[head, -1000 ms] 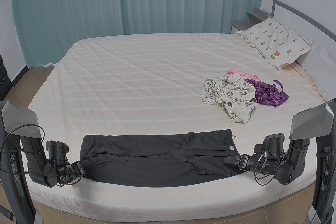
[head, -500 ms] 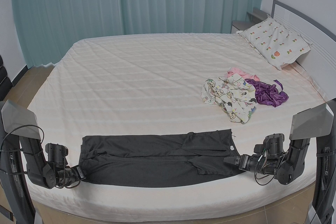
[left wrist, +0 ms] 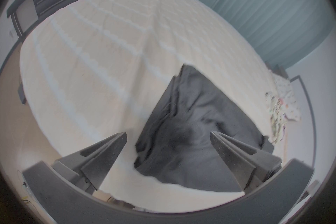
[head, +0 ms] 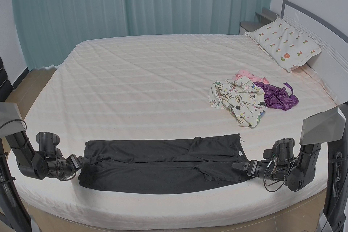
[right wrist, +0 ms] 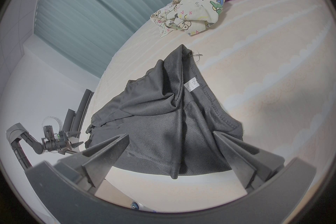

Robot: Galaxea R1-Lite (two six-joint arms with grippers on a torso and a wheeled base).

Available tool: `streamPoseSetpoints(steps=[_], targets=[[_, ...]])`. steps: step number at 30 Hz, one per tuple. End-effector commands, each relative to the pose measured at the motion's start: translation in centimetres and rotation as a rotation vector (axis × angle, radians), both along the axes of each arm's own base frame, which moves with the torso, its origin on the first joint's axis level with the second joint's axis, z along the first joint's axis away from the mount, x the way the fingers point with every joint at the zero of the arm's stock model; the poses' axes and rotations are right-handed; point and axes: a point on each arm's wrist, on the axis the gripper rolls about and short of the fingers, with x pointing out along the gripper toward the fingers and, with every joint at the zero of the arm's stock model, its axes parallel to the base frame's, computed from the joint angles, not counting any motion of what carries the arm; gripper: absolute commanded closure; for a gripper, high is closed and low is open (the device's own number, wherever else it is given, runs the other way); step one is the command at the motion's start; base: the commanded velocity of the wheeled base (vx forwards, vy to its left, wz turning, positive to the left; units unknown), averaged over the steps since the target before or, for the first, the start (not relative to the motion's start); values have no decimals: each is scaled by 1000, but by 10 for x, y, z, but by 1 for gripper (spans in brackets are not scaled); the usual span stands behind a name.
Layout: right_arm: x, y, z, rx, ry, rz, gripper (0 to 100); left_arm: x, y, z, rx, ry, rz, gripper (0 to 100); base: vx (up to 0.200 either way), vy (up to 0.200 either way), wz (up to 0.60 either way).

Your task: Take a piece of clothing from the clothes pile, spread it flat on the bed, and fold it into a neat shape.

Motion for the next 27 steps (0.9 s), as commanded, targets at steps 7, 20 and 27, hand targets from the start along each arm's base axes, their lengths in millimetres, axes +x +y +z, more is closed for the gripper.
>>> streamPoseSetpoints(steps=[7,20,27], targets=[[0,1,-4,-2,10,4,0,90,7,9,-113,-105,1,0,0,0,0],[-2,5,-7,-5,21,17,0,123,-8,-18,-64,-109,-34,0,0,0,0],[-2,6,-7,-6,20,21,0,125,-4,-22,11,-103,3,100,0,0,0]])
